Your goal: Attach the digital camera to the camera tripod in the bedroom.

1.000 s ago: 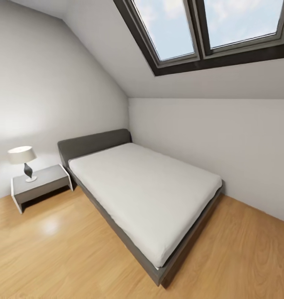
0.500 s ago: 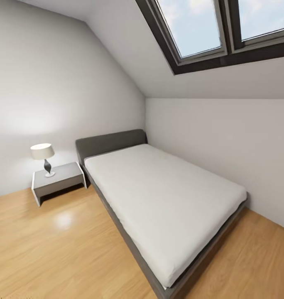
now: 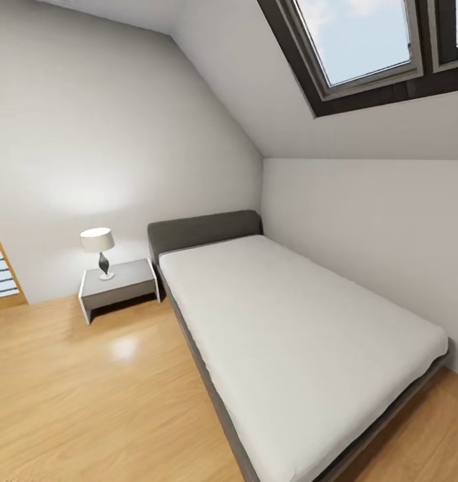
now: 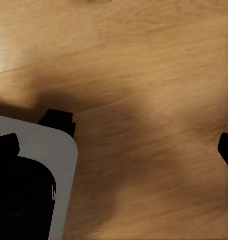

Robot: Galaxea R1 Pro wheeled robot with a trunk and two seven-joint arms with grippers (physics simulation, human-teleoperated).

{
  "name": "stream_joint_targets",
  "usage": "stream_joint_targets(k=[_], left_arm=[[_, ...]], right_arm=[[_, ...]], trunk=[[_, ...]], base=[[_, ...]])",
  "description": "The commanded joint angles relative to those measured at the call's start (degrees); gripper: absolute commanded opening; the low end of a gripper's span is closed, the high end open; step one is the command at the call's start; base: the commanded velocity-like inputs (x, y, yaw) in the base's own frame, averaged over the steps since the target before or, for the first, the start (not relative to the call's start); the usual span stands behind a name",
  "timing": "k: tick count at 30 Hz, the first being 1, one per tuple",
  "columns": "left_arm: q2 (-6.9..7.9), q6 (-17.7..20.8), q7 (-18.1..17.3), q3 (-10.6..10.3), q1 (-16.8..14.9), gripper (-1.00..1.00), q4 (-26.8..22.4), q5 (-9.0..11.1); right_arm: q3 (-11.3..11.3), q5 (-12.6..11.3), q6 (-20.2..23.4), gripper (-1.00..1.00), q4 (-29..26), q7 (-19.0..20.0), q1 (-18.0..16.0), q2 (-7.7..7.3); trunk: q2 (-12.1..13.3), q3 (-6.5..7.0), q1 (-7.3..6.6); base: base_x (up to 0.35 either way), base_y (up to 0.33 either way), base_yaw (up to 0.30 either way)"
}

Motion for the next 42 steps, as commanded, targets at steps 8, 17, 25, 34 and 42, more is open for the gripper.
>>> stream_joint_targets(k=[8, 17, 25, 34, 42], left_arm=[[0.06, -0.1, 0.0, 0.1, 0.1, 1.00, -0.1, 0.3], [0.07, -0.1, 0.0, 0.2, 0.1, 1.00, -0.1, 0.4], [0.08, -0.1, 0.0, 0.2, 0.0, 1.00, -0.1, 0.4], [0.08, -0.1, 0.0, 0.2, 0.0, 1.00, -0.1, 0.4], [0.08, -0.1, 0.0, 0.2, 0.1, 1.00, -0.1, 0.4]], right_arm=[[-0.5, 0.3, -0.3, 1.00, 0.2, 0.1, -0.1, -0.05], [-0.5, 0.3, -0.4, 1.00, 0.2, 0.1, -0.1, -0.05], [-0.5, 0.3, -0.4, 1.00, 0.2, 0.1, -0.1, -0.05], [-0.5, 0.3, -0.5, 1.00, 0.2, 0.1, -0.1, -0.05], [-0.5, 0.3, -0.4, 1.00, 0.2, 0.0, -0.1, -0.03]], trunk=[[0.0, -0.05, 0.02], [0.0, -0.05, 0.02], [0.0, -0.05, 0.02], [0.0, -0.05, 0.02], [0.0, -0.05, 0.02]], base=[[0.085, -0.082, 0.277], [0.011, -0.010, 0.228], [0.002, -0.002, 0.050], [0.000, 0.000, 0.008], [0.000, 0.000, 0.001]])
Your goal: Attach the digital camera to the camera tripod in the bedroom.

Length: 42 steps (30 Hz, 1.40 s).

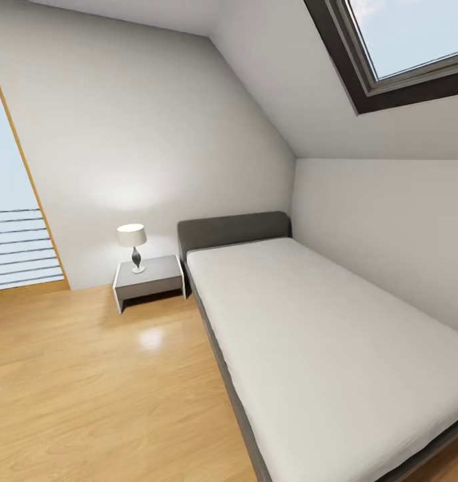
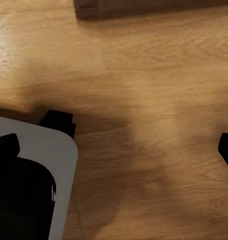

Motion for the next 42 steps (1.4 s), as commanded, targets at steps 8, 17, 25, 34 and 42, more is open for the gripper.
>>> stream_joint_targets(k=[8, 17, 25, 34, 42], left_arm=[[-0.01, -0.1, 0.0, 0.1, 0.0, 1.00, -0.1, 0.2], [-0.01, -0.1, 0.0, 0.0, 0.0, 1.00, -0.1, 0.2], [-0.01, -0.1, 0.0, 0.0, 0.0, 1.00, -0.1, 0.2], [-0.01, -0.1, 0.0, 0.0, 0.0, 1.00, -0.1, 0.2], [-0.01, -0.1, 0.0, 0.0, 0.0, 1.00, -0.1, 0.2]], right_arm=[[-0.4, 0.3, 0.0, 1.00, 0.2, 0.0, -0.1, 0.01], [-0.4, 0.3, 0.0, 1.00, 0.2, 0.0, -0.1, 0.02], [-0.5, 0.3, 0.0, 1.00, 0.2, 0.0, -0.1, 0.02], [-0.5, 0.3, 0.0, 1.00, 0.2, 0.0, -0.1, 0.02], [-0.5, 0.3, -0.2, 1.00, 0.2, 0.0, -0.1, -0.05]], trunk=[[0.0, -0.05, 0.00], [0.0, -0.05, 0.00], [0.0, -0.05, 0.00], [0.0, -0.05, 0.00], [0.0, -0.05, 0.00]], base=[[0.000, 0.000, 0.000], [0.000, 0.000, 0.000], [0.000, 0.000, 0.000], [0.000, 0.000, 0.005], [0.000, 0.000, 0.168]])
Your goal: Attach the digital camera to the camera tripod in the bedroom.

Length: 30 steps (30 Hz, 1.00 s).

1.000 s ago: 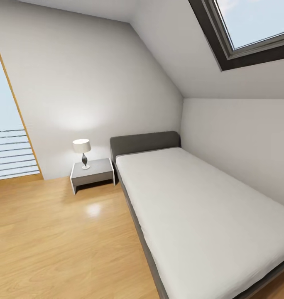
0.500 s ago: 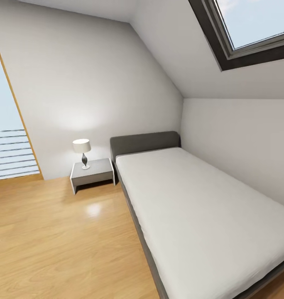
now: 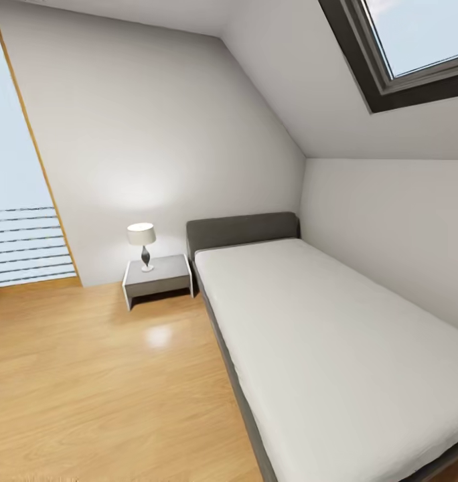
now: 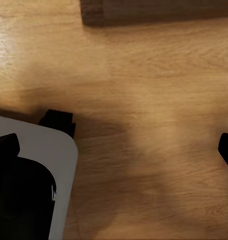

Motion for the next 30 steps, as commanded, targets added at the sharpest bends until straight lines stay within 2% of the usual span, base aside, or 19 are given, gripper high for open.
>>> stream_joint_targets(k=[1, 30], left_arm=[[-0.01, -0.1, 0.0, 0.0, 0.0, 1.00, -0.1, 0.2], [-0.06, -0.1, 0.0, 0.0, 0.0, 1.00, -0.1, 0.1]], right_arm=[[-0.5, 0.3, -0.3, 1.00, 0.2, 0.1, -0.1, -0.06], [-0.5, 0.3, -0.3, 1.00, 0.2, 0.1, -0.1, -0.08]], trunk=[[0.0, -0.05, 0.00], [0.0, -0.05, 0.00]], base=[[0.000, 0.000, 0.240], [-0.003, 0.000, 0.269]])
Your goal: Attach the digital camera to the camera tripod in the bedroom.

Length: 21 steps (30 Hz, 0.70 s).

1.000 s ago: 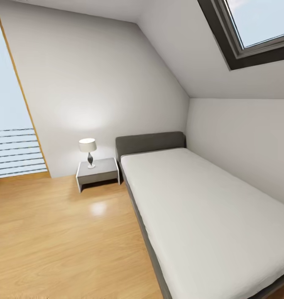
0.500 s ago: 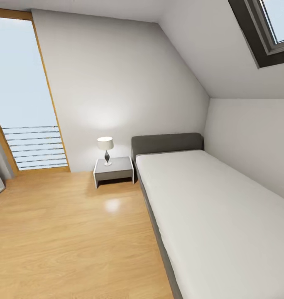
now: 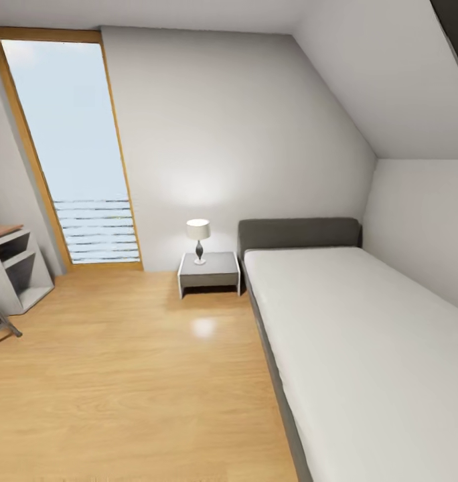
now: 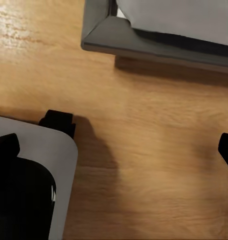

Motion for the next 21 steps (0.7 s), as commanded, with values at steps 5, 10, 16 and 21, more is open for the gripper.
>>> stream_joint_targets(k=[5, 10, 16, 21], left_arm=[[-0.05, -0.1, 0.0, 0.1, 0.0, 1.00, -0.1, 0.2], [-0.05, -0.1, 0.0, 0.1, 0.0, 1.00, -0.1, 0.2], [0.01, -0.1, 0.0, 0.1, 0.0, 1.00, -0.1, 0.2], [0.02, -0.1, 0.0, 0.1, 0.0, 1.00, -0.1, 0.2]], right_arm=[[-0.4, 0.3, -0.3, 1.00, 0.2, 0.1, -0.1, -0.05], [-0.4, 0.3, -0.3, 1.00, 0.2, 0.1, -0.1, -0.05], [-0.4, 0.3, -0.2, 1.00, 0.2, 0.1, -0.1, -0.05], [-0.4, 0.4, -0.2, 1.00, 0.2, 0.1, -0.1, -0.05]], trunk=[[0.0, -0.05, -0.01], [0.0, -0.05, -0.01], [0.0, -0.05, -0.01], [0.0, -0.05, -0.01]], base=[[-0.193, 0.000, 0.274], [-0.263, 0.000, 0.212], [-0.095, 0.000, 0.059], [-0.026, 0.000, 0.016]])
